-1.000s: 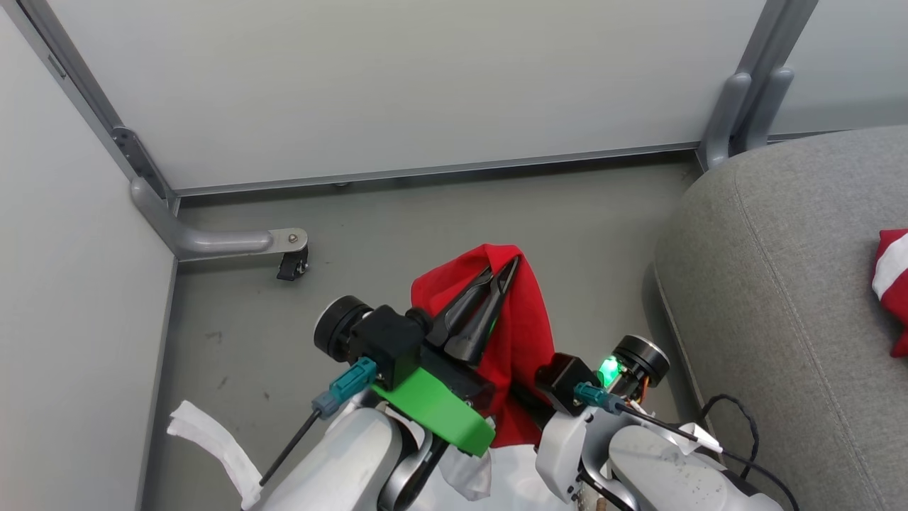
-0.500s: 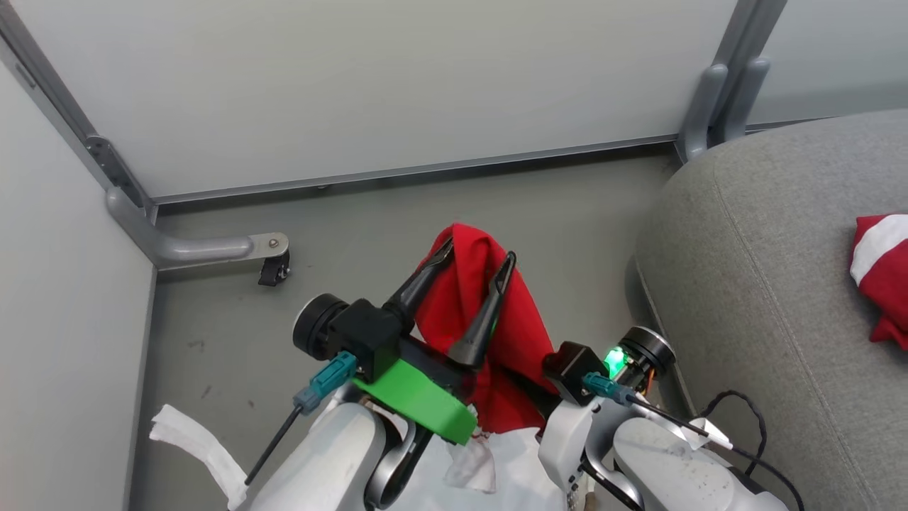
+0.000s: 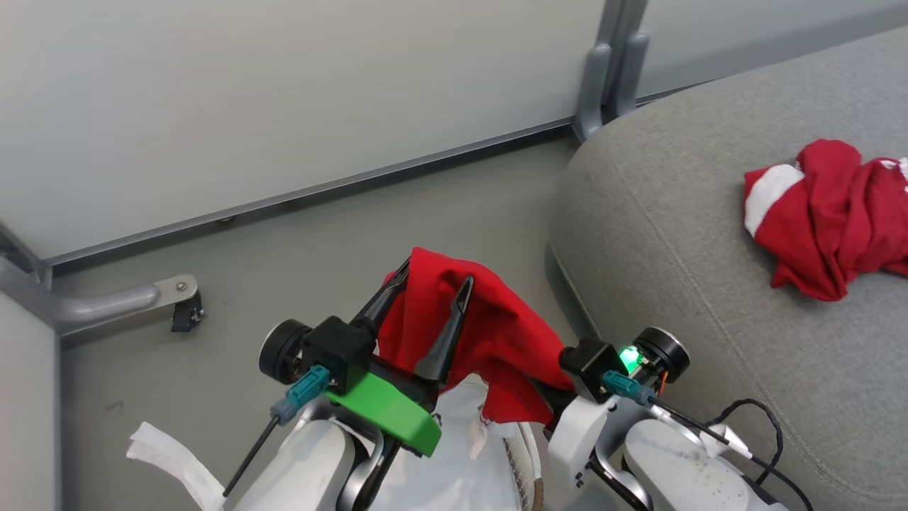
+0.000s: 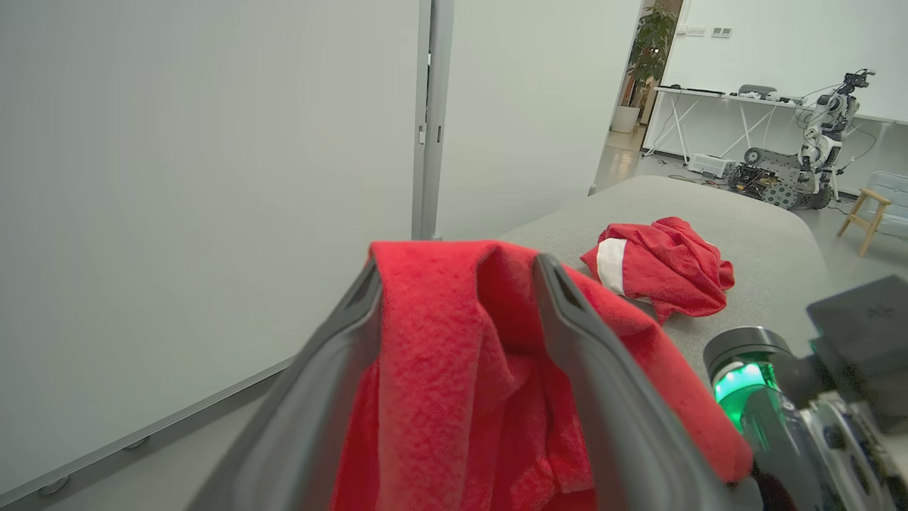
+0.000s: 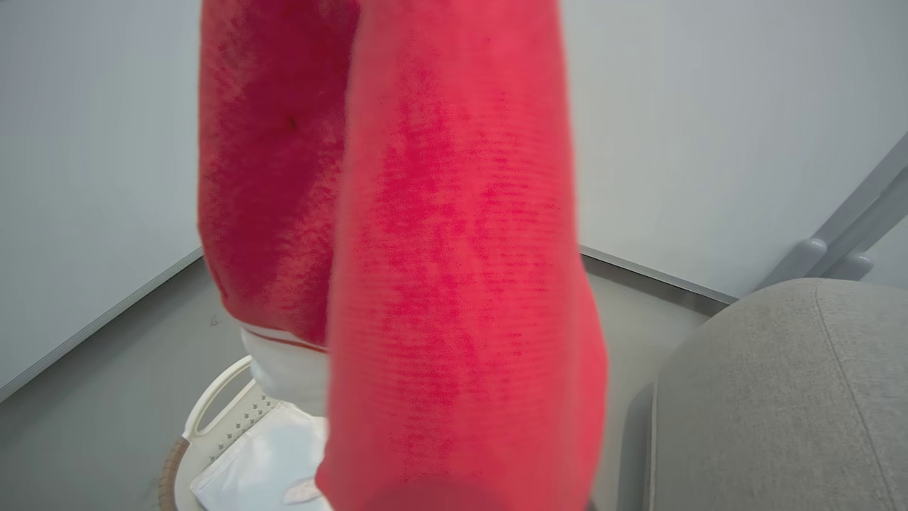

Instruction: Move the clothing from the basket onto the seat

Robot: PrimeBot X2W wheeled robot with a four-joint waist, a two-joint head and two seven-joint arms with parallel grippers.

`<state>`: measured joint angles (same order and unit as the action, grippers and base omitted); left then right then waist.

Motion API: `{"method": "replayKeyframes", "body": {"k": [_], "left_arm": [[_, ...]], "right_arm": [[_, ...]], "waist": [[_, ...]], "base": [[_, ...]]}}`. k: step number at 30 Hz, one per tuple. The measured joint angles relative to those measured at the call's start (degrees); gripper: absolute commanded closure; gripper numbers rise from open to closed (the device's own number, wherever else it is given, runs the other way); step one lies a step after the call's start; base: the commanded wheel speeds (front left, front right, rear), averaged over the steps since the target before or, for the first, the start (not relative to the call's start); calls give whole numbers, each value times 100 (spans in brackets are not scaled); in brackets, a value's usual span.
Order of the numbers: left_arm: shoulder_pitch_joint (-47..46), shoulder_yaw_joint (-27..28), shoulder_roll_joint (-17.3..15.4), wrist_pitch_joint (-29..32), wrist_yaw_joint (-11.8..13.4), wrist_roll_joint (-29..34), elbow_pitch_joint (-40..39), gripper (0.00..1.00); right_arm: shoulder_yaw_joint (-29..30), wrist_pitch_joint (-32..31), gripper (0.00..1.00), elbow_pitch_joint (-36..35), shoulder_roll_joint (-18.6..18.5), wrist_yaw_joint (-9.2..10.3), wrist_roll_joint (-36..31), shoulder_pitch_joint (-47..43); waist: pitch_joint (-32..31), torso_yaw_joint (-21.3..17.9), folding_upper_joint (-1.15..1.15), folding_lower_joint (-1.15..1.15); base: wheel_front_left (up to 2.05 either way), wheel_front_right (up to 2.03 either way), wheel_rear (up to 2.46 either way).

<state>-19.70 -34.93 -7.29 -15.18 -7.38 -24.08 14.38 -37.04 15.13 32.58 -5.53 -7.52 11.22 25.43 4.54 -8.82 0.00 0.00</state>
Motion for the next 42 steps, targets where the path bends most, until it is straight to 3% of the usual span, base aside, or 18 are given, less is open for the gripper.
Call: {"method": "replayKeyframes", "body": {"k": [13,17,24,29,34,42], "left_arm": [[176,119,-49,0,0,52,85,0],[142,-123,-33,0,0,51,112,0],[-171,-368,-113,0,0,-9,194,0],[-275,-407,-319,0,0,-49,227,0],[-288,-285,-591,0,0,-10,172,0],[-634,-369,-954,0,0,42,-81,0]], "right_arm": [[389,-4,100,-505,-73,0,-21,-297],[738,-4,100,-777,-116,0,-1,-455],[1417,-5,100,-1396,-281,0,-137,-464],[1895,-5,100,-1748,-773,0,-319,386],[1961,-5,100,-1679,-1502,0,-541,1477],[2765,-45,100,-720,-2447,-1,-730,2797]], "waist": [[32,-1432,0,0],[75,-1826,0,0],[359,-2162,0,0],[711,-2225,0,0],[1071,-2250,0,0],[1731,-2081,0,0]], "base": [[0,0,0],[0,0,0],[0,0,0],[0,0,0],[0,0,0],[0,0,0]]}}
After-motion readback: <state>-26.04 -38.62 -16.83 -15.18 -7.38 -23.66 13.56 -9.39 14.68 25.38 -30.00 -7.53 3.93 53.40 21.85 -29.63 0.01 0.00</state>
